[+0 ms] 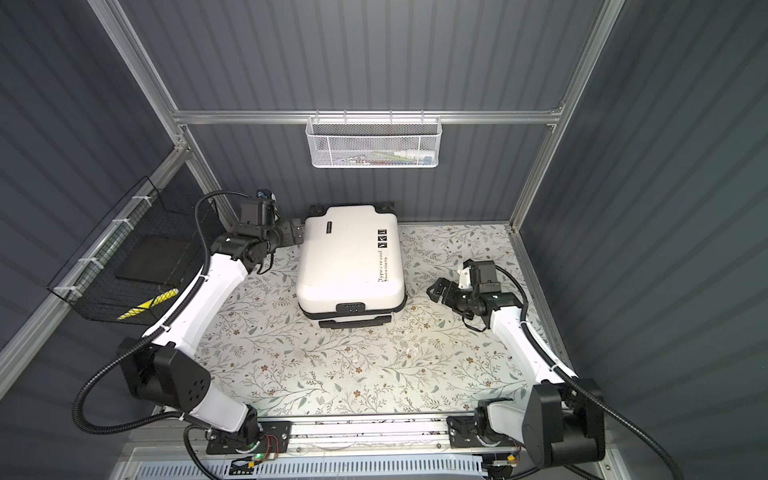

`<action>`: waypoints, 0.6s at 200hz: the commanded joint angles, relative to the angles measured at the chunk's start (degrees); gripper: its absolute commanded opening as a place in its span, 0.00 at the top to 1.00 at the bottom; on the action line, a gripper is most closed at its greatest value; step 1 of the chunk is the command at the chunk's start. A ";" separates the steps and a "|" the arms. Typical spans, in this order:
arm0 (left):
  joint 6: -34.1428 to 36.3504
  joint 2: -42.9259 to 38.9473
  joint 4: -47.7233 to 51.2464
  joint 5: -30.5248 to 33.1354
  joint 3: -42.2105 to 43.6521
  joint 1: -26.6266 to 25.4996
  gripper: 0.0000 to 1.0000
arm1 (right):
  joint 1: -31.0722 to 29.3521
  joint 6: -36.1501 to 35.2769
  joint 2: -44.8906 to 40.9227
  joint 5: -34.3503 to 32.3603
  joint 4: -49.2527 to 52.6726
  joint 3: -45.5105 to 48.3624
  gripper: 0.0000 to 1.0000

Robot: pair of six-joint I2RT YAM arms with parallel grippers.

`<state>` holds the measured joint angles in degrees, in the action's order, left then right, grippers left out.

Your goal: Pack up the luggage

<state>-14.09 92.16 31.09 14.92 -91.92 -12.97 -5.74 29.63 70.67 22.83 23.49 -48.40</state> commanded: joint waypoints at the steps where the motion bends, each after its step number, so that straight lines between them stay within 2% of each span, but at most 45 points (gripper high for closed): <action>1: -3.44 3.90 3.54 -11.06 -2.96 4.06 0.00 | -0.34 -1.00 0.08 1.99 -0.85 0.67 0.02; 27: -3.59 8.67 3.19 -19.35 -4.77 6.57 0.00 | -0.50 -0.69 0.36 2.80 -2.73 1.03 0.03; 53: -2.34 12.45 2.95 -26.80 -6.81 6.73 0.00 | -0.84 -0.83 0.52 2.79 -3.01 1.46 0.04; 87: -2.37 16.33 2.84 -32.11 -8.86 6.73 0.00 | -2.01 -1.65 0.86 1.04 -3.18 2.25 0.07; 109: -2.91 18.15 2.53 -33.38 -9.60 6.73 0.00 | -3.45 -2.58 0.97 -1.12 -3.54 2.69 0.09; 120: -3.34 18.59 1.84 -36.24 -9.53 6.73 0.00 | -4.12 -3.06 1.11 -1.95 -4.24 3.03 0.11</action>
<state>-16.82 108.51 31.53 -14.76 -100.51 -5.65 -8.43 28.58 71.11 23.18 20.53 -46.33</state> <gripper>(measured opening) 0.997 0.908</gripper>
